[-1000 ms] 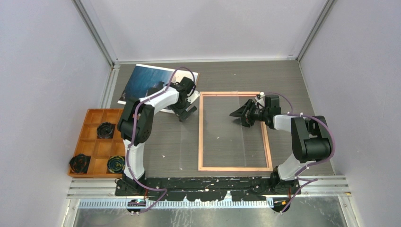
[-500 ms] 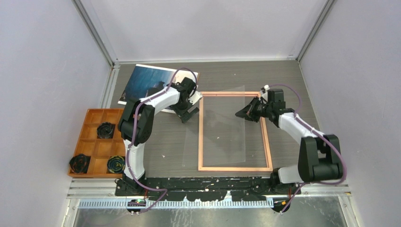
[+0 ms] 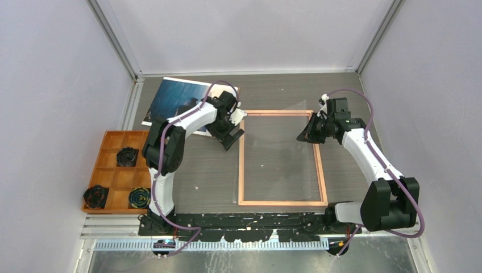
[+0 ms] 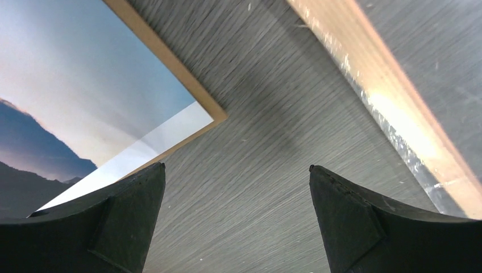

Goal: Put the photo into the frame
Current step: Pick up the photo frame item from the photo frame, then adjust the photo frame at the center of the board.

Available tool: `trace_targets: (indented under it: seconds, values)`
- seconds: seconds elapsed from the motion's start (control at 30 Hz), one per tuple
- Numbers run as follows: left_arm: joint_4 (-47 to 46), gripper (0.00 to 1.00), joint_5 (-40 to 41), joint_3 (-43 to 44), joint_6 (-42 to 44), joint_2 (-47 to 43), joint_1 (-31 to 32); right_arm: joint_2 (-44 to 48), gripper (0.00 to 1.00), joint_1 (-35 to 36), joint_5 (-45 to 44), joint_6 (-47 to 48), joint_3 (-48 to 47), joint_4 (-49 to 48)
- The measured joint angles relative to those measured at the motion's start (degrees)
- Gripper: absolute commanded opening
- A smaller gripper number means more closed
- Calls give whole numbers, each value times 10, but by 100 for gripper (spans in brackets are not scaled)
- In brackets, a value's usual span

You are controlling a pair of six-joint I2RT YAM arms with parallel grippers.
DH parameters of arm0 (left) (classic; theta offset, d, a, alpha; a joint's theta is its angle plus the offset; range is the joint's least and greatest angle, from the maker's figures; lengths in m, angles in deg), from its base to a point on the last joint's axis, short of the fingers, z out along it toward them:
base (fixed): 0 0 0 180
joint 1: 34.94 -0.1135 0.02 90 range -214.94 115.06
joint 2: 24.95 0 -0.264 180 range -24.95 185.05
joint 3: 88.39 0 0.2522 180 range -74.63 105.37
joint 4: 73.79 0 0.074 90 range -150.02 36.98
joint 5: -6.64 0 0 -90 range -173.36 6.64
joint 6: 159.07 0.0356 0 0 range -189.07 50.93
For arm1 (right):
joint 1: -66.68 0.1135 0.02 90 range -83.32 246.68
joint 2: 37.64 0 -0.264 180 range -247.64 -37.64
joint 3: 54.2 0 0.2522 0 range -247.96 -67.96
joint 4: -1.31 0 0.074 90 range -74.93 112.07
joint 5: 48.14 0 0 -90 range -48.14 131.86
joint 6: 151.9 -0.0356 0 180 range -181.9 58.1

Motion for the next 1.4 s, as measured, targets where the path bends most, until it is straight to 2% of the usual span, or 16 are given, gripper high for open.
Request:
trace_targets:
  seconds: [0.3,0.63,0.83,1.17,1.4]
  values:
    - [12,100,-60,27,-35,3,5,21,1,-8,-62,58,-33,61]
    - [18,98,-113,52,-66,24,16,11,1,-20,-22,77,-38,62]
    - [24,86,-143,96,-87,73,24,7,1,-20,9,78,-36,55]
    - [32,59,-156,124,-98,98,25,18,1,-20,15,65,-12,42]
    - [25,53,-123,115,-83,96,25,37,1,-19,36,9,49,-23]
